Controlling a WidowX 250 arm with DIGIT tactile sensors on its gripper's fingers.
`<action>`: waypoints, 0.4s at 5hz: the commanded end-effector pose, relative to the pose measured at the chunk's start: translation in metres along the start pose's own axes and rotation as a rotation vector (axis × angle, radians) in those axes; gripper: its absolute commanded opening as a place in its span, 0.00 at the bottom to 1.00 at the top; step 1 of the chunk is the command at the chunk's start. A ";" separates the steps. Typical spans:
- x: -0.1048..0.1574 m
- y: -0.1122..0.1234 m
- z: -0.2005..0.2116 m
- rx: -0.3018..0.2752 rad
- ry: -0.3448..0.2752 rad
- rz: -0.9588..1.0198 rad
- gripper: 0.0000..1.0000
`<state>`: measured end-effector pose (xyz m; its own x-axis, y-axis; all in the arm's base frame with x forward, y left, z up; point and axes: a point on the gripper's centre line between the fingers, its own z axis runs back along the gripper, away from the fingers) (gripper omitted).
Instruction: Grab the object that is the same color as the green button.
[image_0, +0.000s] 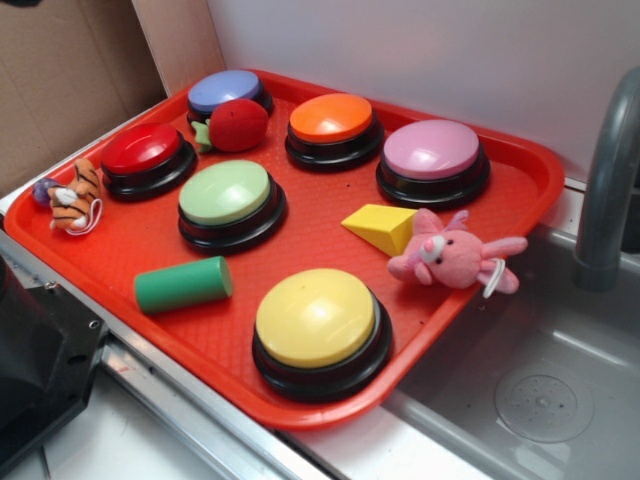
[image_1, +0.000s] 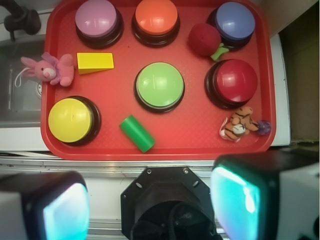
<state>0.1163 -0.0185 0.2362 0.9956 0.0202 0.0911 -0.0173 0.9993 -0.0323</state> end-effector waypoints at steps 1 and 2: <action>0.000 0.000 0.000 0.000 0.000 0.000 1.00; 0.003 -0.009 -0.027 -0.014 0.010 -0.140 1.00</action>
<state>0.1190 -0.0283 0.2028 0.9911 -0.1163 0.0651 0.1185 0.9925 -0.0314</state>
